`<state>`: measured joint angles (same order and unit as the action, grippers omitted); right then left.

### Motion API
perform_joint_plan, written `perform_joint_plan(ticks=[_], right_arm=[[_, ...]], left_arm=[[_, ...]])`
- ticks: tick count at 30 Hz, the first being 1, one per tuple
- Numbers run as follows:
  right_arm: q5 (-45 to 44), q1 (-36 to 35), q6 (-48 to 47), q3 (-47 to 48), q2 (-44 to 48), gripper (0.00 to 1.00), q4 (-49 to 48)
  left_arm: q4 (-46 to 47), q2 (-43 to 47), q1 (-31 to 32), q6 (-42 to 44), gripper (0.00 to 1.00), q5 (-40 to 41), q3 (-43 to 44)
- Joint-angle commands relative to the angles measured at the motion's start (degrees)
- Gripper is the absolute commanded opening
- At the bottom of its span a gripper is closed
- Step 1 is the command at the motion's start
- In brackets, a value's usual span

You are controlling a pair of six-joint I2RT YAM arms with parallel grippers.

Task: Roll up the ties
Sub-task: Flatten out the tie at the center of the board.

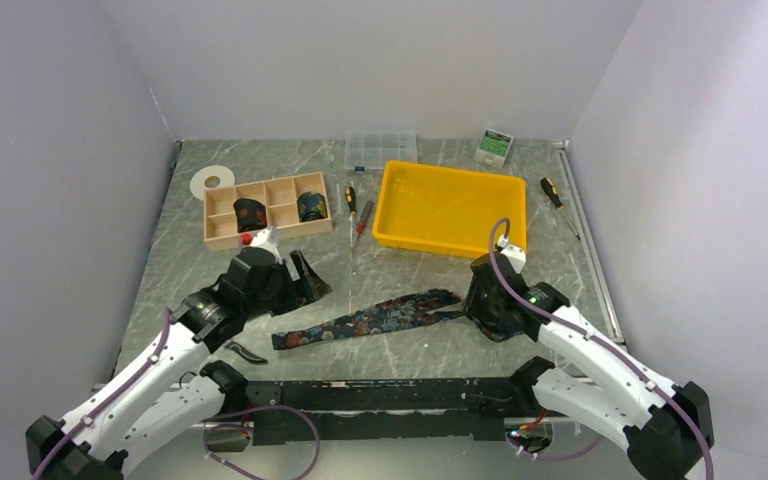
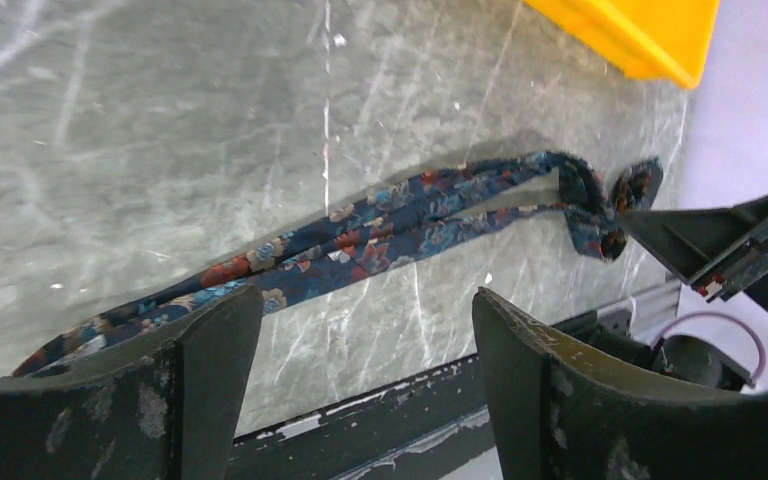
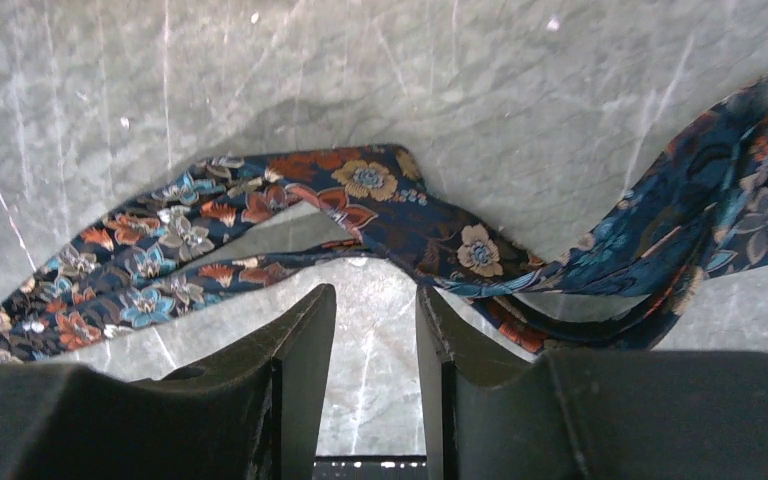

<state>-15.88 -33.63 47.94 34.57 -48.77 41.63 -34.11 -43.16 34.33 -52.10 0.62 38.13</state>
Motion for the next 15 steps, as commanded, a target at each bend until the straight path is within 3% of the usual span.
perform_joint_plan(ticks=[1, 5, 15], right_arm=[[3.42, -0.79, 0.42, 0.04, -2.12, 0.38, -0.28], [-0.43, -0.09, 2.10, -1.53, -5.80, 0.38, -2.23], [-1.74, 9.67, -2.30, 0.26, -19.48, 0.36, -17.93]], left_arm=[[10.42, -2.32, 0.13, -0.82, 0.80, -9.74, -4.93], [16.74, -4.54, 0.12, -2.76, 0.78, -12.26, -8.52], [17.23, -5.95, 0.21, -2.54, 0.77, -12.30, -10.34]])
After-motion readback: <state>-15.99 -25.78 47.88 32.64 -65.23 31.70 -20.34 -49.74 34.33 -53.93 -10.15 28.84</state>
